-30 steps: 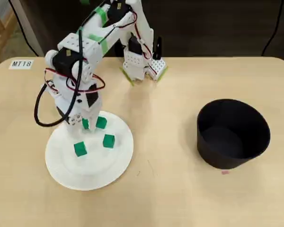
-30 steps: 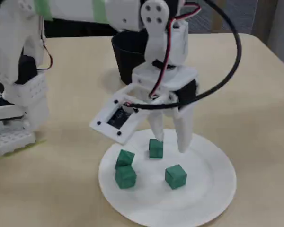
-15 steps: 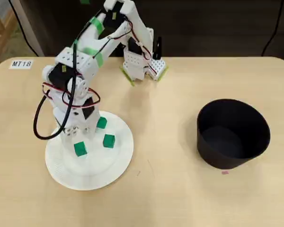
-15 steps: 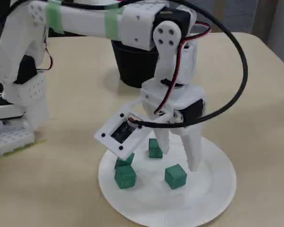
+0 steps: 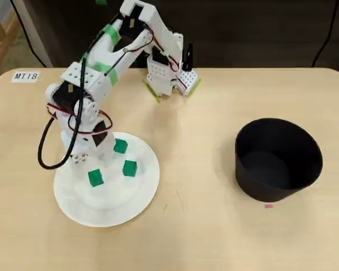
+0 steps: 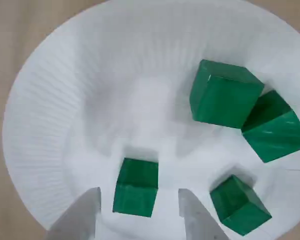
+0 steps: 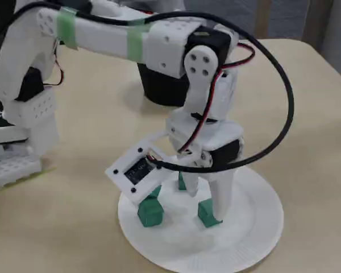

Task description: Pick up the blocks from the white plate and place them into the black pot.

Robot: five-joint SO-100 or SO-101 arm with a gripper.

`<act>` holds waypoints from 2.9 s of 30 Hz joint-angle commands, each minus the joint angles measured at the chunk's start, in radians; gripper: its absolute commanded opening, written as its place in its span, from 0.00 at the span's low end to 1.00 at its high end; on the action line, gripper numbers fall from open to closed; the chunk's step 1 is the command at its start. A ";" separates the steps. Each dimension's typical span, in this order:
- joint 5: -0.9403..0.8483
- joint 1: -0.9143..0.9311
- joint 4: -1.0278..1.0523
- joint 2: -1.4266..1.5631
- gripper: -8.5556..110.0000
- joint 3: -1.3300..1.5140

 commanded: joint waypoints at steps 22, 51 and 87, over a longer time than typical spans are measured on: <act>-0.025 -0.008 0.048 -0.232 0.05 -0.463; -0.483 -1.005 0.112 0.344 0.05 -0.434; -0.436 -1.164 0.083 0.244 0.29 -0.224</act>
